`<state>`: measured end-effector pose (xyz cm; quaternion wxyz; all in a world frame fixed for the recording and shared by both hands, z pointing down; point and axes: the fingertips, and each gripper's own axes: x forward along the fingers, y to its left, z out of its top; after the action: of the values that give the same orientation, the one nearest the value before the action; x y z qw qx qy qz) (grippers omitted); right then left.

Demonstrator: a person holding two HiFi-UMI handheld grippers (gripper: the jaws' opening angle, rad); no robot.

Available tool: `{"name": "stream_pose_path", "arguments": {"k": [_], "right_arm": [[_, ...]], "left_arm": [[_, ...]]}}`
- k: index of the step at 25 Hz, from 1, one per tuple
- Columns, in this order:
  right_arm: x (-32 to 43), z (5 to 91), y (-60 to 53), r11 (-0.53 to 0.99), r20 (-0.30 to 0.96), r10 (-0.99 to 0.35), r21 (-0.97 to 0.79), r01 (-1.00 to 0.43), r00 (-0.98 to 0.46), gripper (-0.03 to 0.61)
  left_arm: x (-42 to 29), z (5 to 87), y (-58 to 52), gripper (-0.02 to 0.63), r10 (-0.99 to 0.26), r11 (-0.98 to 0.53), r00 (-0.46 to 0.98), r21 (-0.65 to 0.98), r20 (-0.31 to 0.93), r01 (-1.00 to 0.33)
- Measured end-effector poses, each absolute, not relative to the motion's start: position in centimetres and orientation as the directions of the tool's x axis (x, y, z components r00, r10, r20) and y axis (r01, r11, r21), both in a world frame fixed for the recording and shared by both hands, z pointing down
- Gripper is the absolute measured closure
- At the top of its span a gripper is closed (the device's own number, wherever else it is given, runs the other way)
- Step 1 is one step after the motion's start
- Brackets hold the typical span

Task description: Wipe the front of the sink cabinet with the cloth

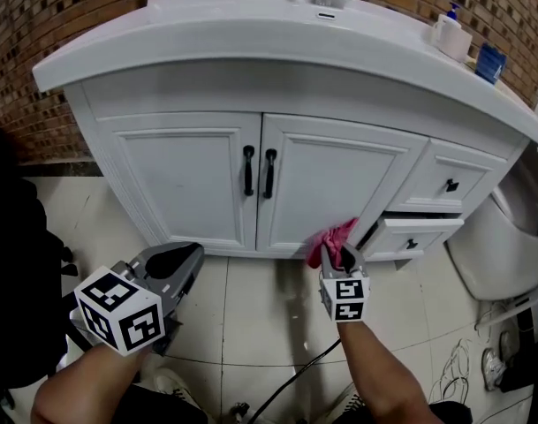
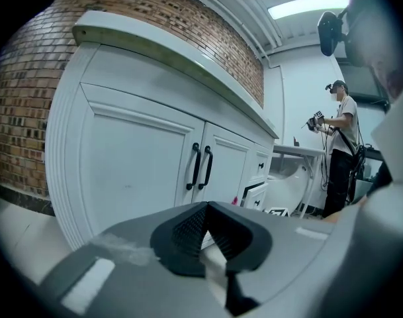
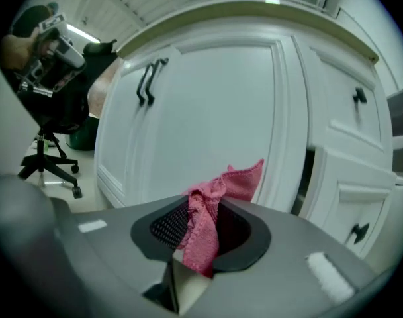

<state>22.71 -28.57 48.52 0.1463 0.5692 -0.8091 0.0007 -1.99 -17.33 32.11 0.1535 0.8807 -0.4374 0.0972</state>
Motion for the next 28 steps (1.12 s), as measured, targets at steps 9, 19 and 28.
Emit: {"name": "stream_pose_path", "arguments": {"k": [9,19,28], "right_arm": [[16.3,22.2,-25.4,0.358,-0.243,-0.868,0.297,-0.885,-0.432,0.476],[15.1,18.0,-29.5,0.263,-0.223,-0.904,0.382,-0.886,-0.365,0.476],[15.1,19.3,-30.1,0.25,-0.254,-0.907,0.32,-0.914,-0.337,0.476]], "left_arm": [[-2.1,29.8,-16.6,0.607,-0.738,-0.598,0.63,0.196,0.243,-0.777],[-3.3,29.0,-16.0,0.607,-0.752,-0.586,0.624,0.216,0.213,-0.781],[-3.6,28.5,-15.1,0.607,-0.749,-0.582,0.632,0.259,0.201,-0.771]]}}
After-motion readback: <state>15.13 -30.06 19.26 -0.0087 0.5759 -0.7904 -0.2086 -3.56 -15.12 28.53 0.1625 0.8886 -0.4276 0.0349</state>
